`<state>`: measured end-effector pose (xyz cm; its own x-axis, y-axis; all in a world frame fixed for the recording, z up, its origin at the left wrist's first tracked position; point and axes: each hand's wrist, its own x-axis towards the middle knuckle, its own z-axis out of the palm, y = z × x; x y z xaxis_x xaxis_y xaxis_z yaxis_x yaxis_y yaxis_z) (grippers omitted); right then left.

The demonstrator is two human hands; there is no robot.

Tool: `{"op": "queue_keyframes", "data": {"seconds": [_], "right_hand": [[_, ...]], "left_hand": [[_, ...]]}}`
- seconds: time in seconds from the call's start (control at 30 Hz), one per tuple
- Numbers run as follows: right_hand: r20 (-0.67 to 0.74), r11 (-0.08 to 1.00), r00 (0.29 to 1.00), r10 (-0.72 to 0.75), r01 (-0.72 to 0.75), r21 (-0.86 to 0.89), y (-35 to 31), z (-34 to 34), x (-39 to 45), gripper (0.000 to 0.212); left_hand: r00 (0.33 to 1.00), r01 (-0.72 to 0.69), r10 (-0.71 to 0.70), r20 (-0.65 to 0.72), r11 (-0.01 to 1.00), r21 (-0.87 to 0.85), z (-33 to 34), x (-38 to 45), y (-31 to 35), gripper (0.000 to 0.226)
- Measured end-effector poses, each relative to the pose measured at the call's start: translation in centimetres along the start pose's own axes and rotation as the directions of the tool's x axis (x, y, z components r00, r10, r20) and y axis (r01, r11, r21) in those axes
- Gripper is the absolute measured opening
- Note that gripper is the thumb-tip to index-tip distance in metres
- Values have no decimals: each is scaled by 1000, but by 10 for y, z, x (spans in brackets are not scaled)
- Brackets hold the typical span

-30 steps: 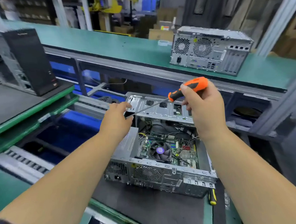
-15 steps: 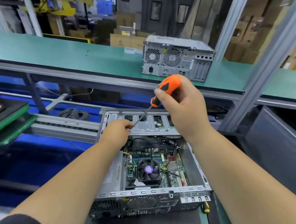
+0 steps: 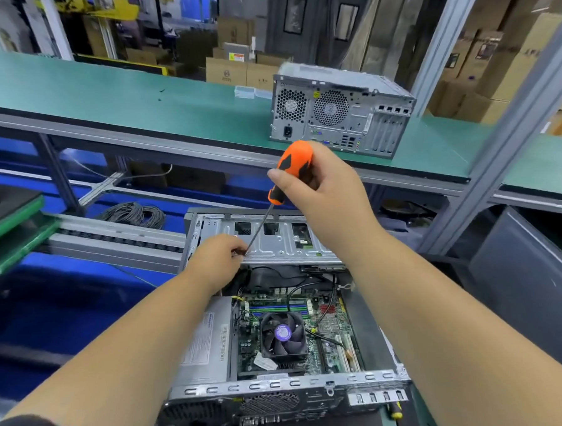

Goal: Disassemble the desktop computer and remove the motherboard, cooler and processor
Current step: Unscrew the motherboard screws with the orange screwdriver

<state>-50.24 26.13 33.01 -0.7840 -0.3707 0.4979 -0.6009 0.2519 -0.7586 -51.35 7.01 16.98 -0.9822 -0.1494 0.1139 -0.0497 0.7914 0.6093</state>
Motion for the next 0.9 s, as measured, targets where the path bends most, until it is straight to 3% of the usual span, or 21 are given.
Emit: {"op": "queue_keyframes", "data": {"seconds": [0.2, 0.5, 0.9], "right_hand": [[72, 993, 997, 14, -5, -120, 4, 17, 31, 25], [135, 979, 987, 92, -65, -193, 32, 45, 59, 27], [256, 963, 961, 104, -32, -269, 54, 69, 71, 28]], "left_hand": [[1000, 23, -23, 2, 1000, -21, -1, 5, -6, 11], [999, 10, -4, 53, 995, -102, -2, 18, -8, 11], [998, -19, 28, 54, 986, -166, 3, 24, -15, 7]]}}
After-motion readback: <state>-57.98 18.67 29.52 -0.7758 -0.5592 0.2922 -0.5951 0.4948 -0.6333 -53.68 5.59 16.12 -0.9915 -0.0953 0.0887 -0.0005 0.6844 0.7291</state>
